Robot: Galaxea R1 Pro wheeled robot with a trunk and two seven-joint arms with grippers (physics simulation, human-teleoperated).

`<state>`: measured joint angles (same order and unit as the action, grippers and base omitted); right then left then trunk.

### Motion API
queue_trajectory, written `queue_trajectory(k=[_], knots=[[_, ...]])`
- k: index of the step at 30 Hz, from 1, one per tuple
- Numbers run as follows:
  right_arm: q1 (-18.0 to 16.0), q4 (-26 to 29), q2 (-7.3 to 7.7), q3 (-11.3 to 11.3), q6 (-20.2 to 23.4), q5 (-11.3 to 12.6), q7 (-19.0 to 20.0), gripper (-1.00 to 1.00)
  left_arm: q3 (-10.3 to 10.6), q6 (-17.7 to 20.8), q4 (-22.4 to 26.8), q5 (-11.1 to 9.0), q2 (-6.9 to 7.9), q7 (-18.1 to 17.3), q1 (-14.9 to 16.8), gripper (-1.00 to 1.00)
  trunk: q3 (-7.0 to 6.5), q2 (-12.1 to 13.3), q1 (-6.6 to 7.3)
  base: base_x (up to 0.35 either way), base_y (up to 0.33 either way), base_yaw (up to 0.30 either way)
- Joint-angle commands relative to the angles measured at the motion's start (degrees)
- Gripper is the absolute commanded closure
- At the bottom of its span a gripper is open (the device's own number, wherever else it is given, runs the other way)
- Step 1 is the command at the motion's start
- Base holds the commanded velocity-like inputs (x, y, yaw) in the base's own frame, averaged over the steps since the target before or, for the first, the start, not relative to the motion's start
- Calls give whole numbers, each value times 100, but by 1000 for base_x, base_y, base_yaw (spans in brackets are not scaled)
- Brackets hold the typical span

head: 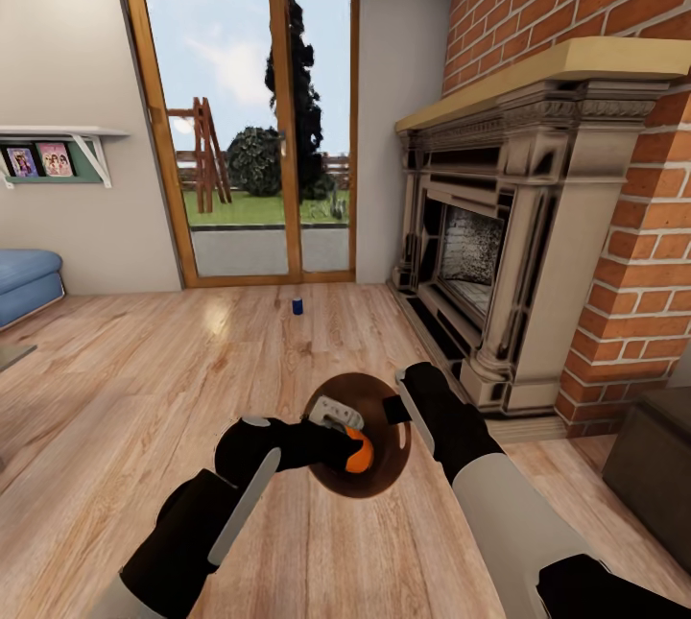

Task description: Put the three can of soda from the living room inside the tash can in the kitchen.

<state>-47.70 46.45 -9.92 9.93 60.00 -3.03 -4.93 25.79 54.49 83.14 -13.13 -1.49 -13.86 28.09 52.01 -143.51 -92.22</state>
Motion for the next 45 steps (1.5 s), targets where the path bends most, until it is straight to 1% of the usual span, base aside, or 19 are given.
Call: queue_trajectory(k=[1, 2, 5, 12, 15, 16, 17, 18, 22, 25, 31, 32, 45], knots=[[-3, 1, -1, 0, 0, 58, 1, 100, 28, -48, -70, 7, -20, 1, 3, 100, -1, -1, 1, 0, 0, 0], [-3, 0, -1, 0, 0, 60, 1, 100, 51, -93, -142, 8, -39, 4, 3, 100, -1, -1, 1, 0, 0, 0], [-3, 3, -7, 5, 0, 61, 1, 100, 137, -391, -574, 12, -123, 99, 11, 100, -1, -1, 1, 0, 0, 0], [-3, 4, -8, 125, 0, 64, 1, 100, 156, -561, -855, 14, -139, 187, 20, 100, -1, -1, 1, 0, 0, 0], [-3, 4, -8, 145, 0, 70, 1, 100, 165, -733, -1000, 27, -140, 209, 21, 100, -1, -1, 1, 0, 0, 0], [-3, 4, -8, 148, 0, 71, 1, 100, 167, -768, -1039, 43, -140, 218, 21, 100, -1, -1, 1, 0, 0, 0], [-3, 4, -8, 156, 0, 73, 1, 100, 164, -854, -1174, 173, -141, 238, 21, 100, -1, -1, 1, 0, 0, 0], [-3, 4, -8, 160, 0, 75, 1, 100, 161, -878, -1216, 258, -143, 247, 21, 100, -1, -1, 1, 0, 0, 0], [-3, 4, -8, 165, 0, 80, 1, 100, 156, -957, -1267, 388, -147, 259, 21, 100, -1, -1, 1, 0, 0, 0], [-3, 4, -8, 167, 0, 82, 1, 100, 162, -1008, -1306, 445, -156, 260, 21, 100, -1, -1, 1, 0, 0, 0], [-3, 4, -8, 168, 0, 83, 1, 100, 163, -1031, -1377, 458, -160, 268, 23, 100, -1, -1, 1, 0, 0, 0], [-3, 4, -8, 168, 0, 83, 1, 100, 163, -1032, -1381, 458, -160, 265, 23, -100, -1, -1, 1, 0, 0, 0], [-3, 4, -8, 176, 0, 92, 1, 100, 163, -1038, -1393, 455, -165, 255, 23, -100, -1, -1, 1, 0, 0, 0]])
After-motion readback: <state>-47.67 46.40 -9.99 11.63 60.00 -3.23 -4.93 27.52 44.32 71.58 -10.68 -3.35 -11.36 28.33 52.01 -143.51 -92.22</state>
